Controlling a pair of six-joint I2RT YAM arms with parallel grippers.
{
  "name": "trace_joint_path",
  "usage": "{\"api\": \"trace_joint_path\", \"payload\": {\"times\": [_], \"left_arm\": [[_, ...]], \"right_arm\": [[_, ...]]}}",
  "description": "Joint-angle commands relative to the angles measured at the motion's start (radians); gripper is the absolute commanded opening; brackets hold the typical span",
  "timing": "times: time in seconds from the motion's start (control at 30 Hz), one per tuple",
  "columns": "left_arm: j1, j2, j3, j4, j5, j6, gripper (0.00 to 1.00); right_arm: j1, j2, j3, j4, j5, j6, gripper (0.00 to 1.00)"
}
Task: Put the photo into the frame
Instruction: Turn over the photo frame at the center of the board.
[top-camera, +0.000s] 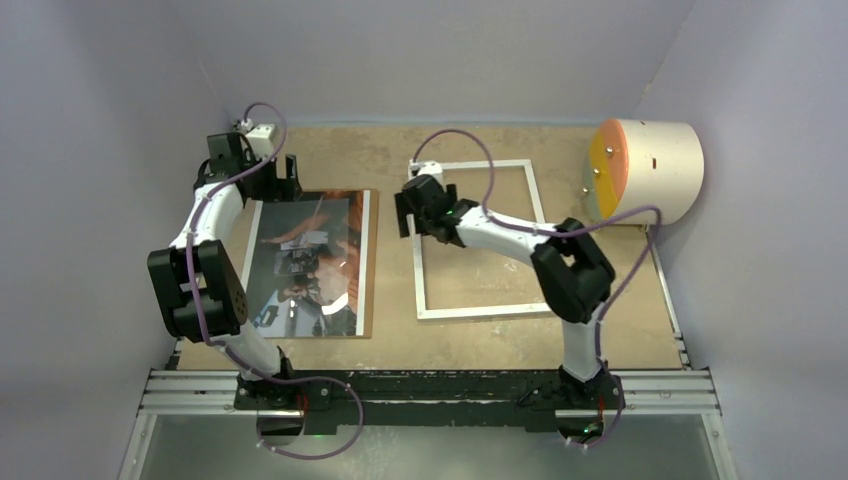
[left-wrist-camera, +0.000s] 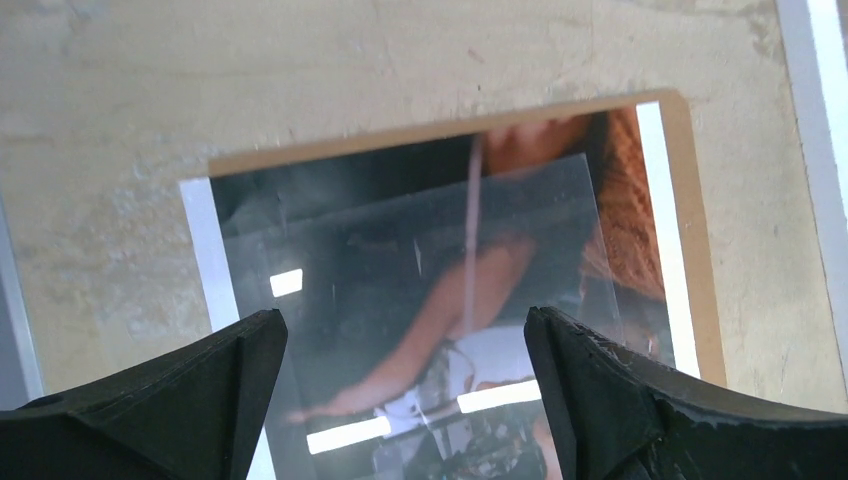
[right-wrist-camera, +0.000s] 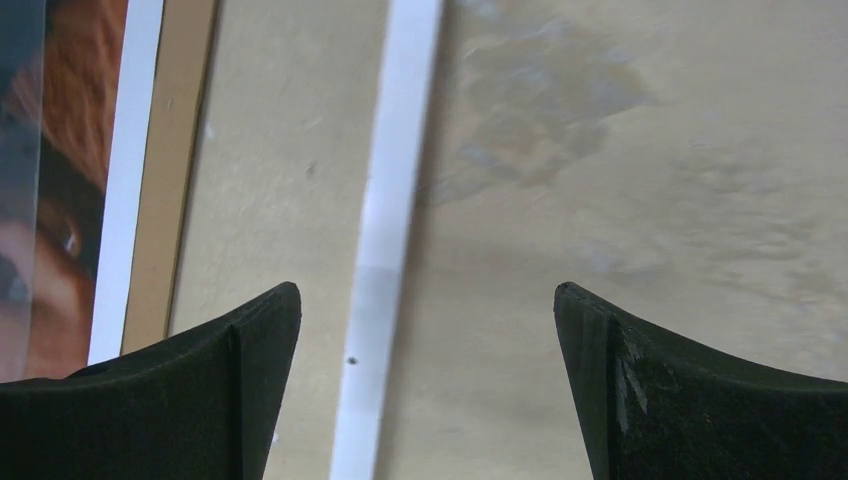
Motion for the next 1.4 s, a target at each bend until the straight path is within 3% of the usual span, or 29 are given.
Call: {"api": "trace_joint_path", "payload": {"times": [0.0,0.17,0.5,0.8,1.07,1.37], "left_arm": [[0.001,0.000,0.012,-0.093,-0.008,0.038,0.97],[0.001,-0.016,-0.003,-0.137,0.001,0.058,0.97],[0.000,-0.036,-0.031,-0.167,0.035,0.089,0.97],[-0.003,-0.042,-0.031,-0.207,0.052,0.116,0.98],[-0.017,-0.053,-0.016,-0.234,0.074,0.127,0.99],[-0.016,-0.049,-0.018,-0.243,0.072,0.145,0.99]], "right_arm": [[0.071,0.124,0.184,-0.217,0.057,0.035,0.96],[0.097,0.228,0.278,-0.278,0.070,0.050,0.89],[0.101,0.266,0.238,-0.262,0.069,0.090,0.68],[0.101,0.289,0.215,-0.225,-0.003,0.143,0.32],[0.100,0.263,0.352,-0.259,-0.098,0.191,0.02],[0.104,0.167,0.598,-0.329,-0.253,0.337,0.00]]}}
